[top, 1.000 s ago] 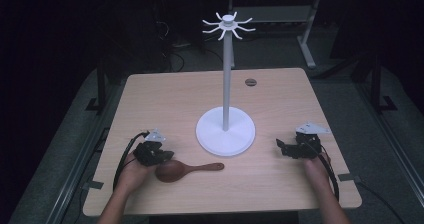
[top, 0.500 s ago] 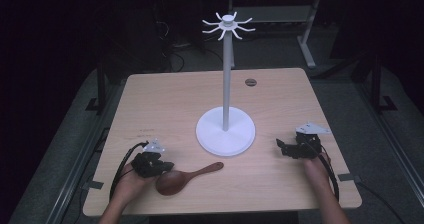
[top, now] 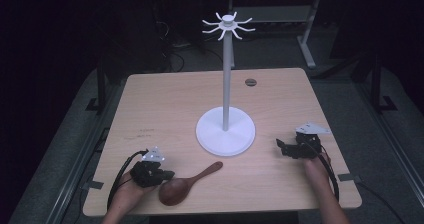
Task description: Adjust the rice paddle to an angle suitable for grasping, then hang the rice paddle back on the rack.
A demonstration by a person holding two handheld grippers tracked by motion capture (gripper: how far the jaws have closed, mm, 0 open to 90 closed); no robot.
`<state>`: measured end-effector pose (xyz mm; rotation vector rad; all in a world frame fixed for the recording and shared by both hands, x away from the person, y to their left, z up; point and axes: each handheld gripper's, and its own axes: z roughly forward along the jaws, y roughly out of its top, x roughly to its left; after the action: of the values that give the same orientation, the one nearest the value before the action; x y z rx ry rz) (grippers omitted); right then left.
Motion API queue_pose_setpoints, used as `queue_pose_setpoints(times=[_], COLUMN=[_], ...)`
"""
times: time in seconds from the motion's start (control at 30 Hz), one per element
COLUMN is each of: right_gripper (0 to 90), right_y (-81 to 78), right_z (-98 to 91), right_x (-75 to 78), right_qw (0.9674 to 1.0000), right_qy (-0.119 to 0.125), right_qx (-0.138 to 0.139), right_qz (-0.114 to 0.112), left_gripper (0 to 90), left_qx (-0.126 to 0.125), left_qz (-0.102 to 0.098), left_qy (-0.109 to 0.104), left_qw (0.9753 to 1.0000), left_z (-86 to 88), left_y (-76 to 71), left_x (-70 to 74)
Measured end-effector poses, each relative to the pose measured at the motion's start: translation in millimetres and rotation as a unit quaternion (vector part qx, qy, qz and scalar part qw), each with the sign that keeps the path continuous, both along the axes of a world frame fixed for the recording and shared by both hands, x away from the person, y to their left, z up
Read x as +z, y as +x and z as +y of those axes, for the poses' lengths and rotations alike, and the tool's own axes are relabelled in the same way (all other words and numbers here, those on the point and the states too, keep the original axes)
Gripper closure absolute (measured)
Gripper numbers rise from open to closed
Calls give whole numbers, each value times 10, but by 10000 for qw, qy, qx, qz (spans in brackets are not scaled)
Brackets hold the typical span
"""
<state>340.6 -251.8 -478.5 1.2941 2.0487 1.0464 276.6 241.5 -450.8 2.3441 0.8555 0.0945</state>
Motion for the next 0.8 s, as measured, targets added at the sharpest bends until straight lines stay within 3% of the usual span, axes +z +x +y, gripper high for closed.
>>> queue_pose_setpoints(times=[0.17,0.37,0.57,0.8], right_gripper=[135,134,135,134], right_y=[0,-1,0,0], right_z=[2,7,8,9], right_x=[0,0,0,0], right_qw=[10000,10000,10000,10000], right_qy=[-10,-22,-19,-26], right_qx=[8,2,5,10], right_qz=[-1,4,5,9], left_gripper=[895,729,586,481], left_qx=[95,240,148,-6], left_qz=[20,96,157,247], left_qy=[-20,-21,124,194], left_qw=[10000,9997,9997,9995], left_z=[30,41,12,-98], left_y=[16,68,132,168], left_x=[33,87,195,279])
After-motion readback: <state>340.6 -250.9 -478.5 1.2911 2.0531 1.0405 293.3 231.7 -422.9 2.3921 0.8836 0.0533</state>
